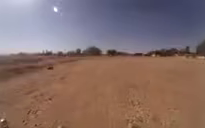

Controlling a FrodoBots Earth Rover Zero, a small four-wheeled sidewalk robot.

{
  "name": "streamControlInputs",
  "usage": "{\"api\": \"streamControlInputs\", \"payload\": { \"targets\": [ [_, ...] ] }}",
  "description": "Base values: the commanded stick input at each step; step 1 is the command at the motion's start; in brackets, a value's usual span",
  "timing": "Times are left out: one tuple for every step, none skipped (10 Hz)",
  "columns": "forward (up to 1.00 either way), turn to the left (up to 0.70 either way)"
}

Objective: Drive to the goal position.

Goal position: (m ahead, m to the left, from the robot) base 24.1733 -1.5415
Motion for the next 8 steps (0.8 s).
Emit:
{"api": "streamControlInputs", "payload": {
  "targets": [
    [1.0, 0.0],
    [1.0, 0.0],
    [1.0, 0.0],
    [1.0, 0.0],
    [1.0, 0.0],
    [1.0, 0.0],
    [1.0, 0.0],
    [1.0, 0.0]
  ]
}}
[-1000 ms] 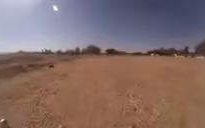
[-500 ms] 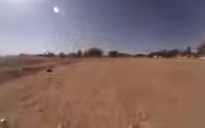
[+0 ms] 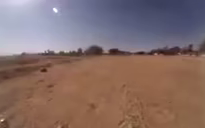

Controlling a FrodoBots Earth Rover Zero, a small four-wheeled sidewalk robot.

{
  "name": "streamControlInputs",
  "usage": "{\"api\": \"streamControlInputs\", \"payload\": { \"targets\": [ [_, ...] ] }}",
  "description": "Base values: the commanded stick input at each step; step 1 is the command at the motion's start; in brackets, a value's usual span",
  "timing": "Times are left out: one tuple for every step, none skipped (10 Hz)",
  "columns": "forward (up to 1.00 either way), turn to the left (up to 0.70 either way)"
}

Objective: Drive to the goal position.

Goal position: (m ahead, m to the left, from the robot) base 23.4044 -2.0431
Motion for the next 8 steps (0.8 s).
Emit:
{"api": "streamControlInputs", "payload": {
  "targets": [
    [1.0, -0.12],
    [1.0, -0.27],
    [1.0, -0.23],
    [1.0, 0.0],
    [1.0, 0.0],
    [1.0, 0.0],
    [1.0, 0.0],
    [1.0, 0.0]
  ]
}}
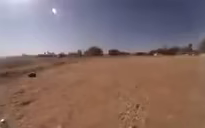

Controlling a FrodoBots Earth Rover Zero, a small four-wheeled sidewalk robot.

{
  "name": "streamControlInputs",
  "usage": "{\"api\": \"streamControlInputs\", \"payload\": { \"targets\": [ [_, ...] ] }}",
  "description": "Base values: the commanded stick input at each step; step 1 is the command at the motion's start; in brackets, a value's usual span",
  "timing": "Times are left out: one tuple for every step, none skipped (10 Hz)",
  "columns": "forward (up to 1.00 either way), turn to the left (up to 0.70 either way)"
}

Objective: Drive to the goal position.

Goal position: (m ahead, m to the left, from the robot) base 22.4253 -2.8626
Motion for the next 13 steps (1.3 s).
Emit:
{"api": "streamControlInputs", "payload": {
  "targets": [
    [1.0, 0.0],
    [1.0, 0.0],
    [1.0, 0.0],
    [1.0, 0.0],
    [1.0, 0.0],
    [1.0, 0.0],
    [1.0, 0.0],
    [1.0, 0.0],
    [1.0, 0.0],
    [1.0, 0.0],
    [1.0, 0.0],
    [1.0, 0.0],
    [1.0, 0.0]
  ]
}}
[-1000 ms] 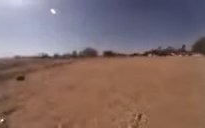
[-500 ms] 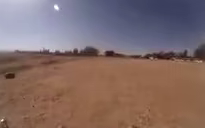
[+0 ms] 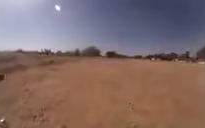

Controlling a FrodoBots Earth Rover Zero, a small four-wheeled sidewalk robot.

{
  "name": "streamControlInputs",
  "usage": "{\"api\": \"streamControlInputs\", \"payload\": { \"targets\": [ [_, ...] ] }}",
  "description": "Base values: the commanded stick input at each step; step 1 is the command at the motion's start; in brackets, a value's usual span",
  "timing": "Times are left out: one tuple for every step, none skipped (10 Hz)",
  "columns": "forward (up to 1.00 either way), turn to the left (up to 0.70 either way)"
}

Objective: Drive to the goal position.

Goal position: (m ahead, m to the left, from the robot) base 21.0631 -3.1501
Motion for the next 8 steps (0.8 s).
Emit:
{"api": "streamControlInputs", "payload": {
  "targets": [
    [1.0, 0.0],
    [1.0, 0.0],
    [1.0, 0.0],
    [1.0, 0.0],
    [1.0, 0.0],
    [1.0, 0.0],
    [1.0, 0.0],
    [1.0, 0.0]
  ]
}}
